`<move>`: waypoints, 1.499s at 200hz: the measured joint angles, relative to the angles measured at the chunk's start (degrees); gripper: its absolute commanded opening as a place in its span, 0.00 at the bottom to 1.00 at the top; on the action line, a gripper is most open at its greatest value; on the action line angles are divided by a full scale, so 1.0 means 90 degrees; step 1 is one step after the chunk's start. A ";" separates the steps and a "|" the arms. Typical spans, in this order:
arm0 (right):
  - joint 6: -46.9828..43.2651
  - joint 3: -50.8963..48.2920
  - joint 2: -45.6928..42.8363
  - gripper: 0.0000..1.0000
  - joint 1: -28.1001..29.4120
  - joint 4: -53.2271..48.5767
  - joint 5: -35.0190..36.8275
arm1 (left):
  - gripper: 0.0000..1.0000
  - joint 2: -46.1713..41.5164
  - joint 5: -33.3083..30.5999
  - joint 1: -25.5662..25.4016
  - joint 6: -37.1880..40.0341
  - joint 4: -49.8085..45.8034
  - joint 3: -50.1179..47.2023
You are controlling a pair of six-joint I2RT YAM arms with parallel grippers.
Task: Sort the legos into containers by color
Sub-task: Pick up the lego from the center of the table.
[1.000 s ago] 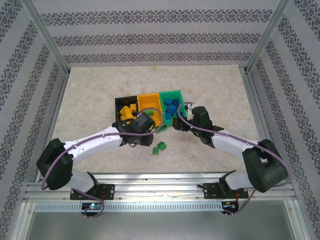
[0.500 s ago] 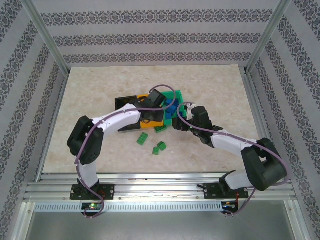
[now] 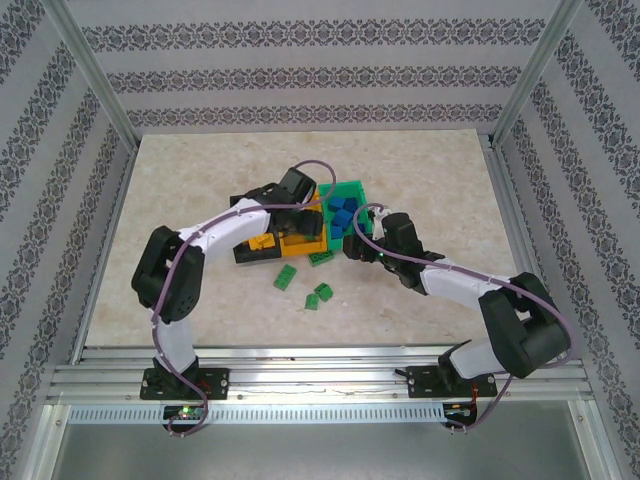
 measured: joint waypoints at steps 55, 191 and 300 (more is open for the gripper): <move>0.0027 0.0002 0.0175 0.69 0.0000 0.0092 -0.0075 | 0.63 -0.1707 0.0379 -0.0233 -0.0005 0.0413 -0.2074; 0.0119 0.0002 0.0219 0.69 0.0000 0.0134 -0.0121 | 0.57 -0.1076 0.0160 -0.0476 0.0007 0.0158 -0.2582; 0.0117 0.0002 0.0219 0.69 0.0000 0.0134 -0.0119 | 0.33 -0.1035 0.0155 -0.0483 0.0051 0.0015 -0.2511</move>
